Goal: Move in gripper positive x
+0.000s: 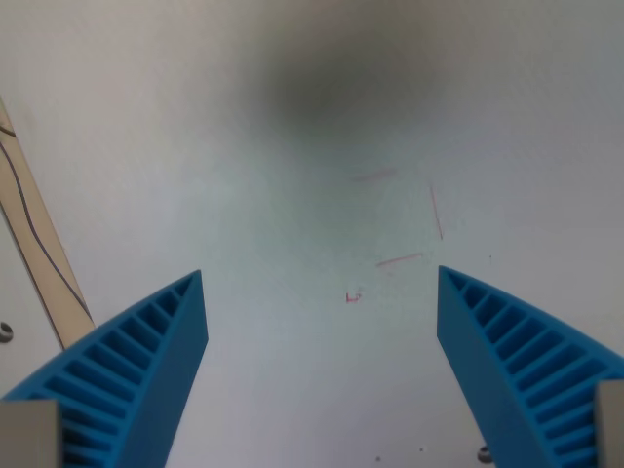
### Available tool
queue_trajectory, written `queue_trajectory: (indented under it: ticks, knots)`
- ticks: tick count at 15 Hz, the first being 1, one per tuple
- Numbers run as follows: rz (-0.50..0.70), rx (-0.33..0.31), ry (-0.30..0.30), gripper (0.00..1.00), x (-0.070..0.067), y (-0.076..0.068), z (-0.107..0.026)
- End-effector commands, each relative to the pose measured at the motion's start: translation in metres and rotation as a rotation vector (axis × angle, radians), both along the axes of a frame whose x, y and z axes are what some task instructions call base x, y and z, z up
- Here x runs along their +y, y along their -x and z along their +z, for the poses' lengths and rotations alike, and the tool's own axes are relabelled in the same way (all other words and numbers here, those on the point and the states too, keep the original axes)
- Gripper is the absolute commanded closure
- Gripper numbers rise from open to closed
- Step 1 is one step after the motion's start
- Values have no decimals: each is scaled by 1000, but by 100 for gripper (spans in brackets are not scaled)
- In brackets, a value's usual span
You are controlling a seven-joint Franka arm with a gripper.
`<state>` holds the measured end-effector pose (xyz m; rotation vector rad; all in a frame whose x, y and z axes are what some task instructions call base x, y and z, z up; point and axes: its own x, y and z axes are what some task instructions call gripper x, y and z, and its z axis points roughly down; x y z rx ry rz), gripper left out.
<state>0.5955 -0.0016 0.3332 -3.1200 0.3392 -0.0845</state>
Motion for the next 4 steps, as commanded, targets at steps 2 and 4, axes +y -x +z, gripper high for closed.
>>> queue_trajectory:
  ticks: [2,4]
  knots:
    - [13,54,1,0,-7,-23,4]
    - [13,54,1,0,-9,-33,4]
